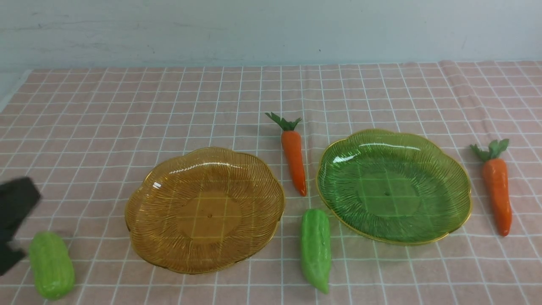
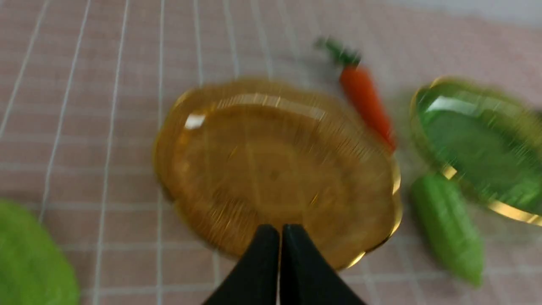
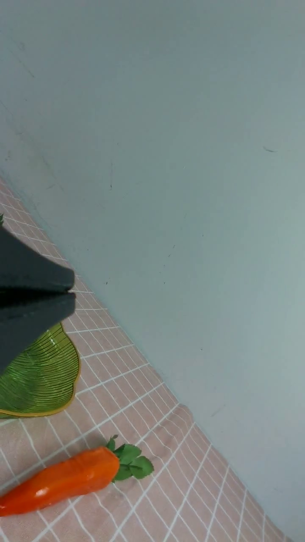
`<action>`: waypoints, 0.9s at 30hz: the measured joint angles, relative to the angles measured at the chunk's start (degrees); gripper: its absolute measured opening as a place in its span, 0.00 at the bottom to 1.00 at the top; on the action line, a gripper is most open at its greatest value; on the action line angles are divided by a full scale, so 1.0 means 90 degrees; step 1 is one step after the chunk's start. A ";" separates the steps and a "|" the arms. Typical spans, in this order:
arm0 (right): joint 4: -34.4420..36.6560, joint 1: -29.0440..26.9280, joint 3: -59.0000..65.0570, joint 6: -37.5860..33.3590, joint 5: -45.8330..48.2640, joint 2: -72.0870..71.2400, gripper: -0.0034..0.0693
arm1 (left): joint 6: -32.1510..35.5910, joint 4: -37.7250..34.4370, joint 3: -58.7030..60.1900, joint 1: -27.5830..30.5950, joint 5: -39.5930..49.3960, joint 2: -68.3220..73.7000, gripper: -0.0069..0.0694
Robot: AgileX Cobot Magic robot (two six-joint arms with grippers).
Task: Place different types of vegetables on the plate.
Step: 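Put the green cucumber next to the left plate into that plate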
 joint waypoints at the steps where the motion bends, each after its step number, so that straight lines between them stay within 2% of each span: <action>1: 0.0050 0.0000 0.0000 0.0020 0.0000 0.0000 0.03 | -0.0086 0.0210 -0.0013 0.0000 0.0135 0.0483 0.09; 5: 0.0405 0.0000 -0.0013 0.0176 0.0200 0.0000 0.03 | -0.0810 0.1121 -0.0128 0.0046 0.0302 0.1754 0.09; 8: 0.0301 0.0000 -0.0476 0.0029 0.1446 0.0019 0.03 | -0.1389 0.1628 -0.0515 0.0530 0.0480 0.2503 0.09; 11: -0.0113 0.0000 -0.1331 -0.0285 0.2583 0.0517 0.03 | -0.1316 0.1589 -0.1016 0.1332 0.0876 0.3164 0.09; 13: -0.0512 0.0000 -0.2066 -0.0503 0.3354 0.1148 0.03 | -0.1213 0.1482 -0.1178 0.1650 0.0936 0.3489 0.09; 17: -0.0960 0.0000 -0.3355 -0.1060 0.4751 0.2528 0.03 | -0.1174 0.1205 -0.1386 0.2107 0.0942 0.4184 0.09; 19: -0.0998 0.0000 -0.3729 -0.1319 0.5216 0.3028 0.03 | -0.1143 0.1194 -0.1441 0.2171 0.0942 0.4508 0.13; 21: -0.0998 0.0000 -0.3861 -0.1403 0.5424 0.3331 0.03 | -0.1044 0.1194 -0.1488 0.2175 0.0937 0.4713 0.19; 22: -0.0998 0.0000 -0.3877 -0.1436 0.5491 0.3465 0.03 | -0.0989 0.1189 -0.1509 0.2175 0.0902 0.4831 0.26; 27: -0.1003 0.0000 -0.3877 -0.1551 0.5592 0.3627 0.03 | -0.0894 0.1258 -0.1519 0.2178 0.0419 0.5233 0.68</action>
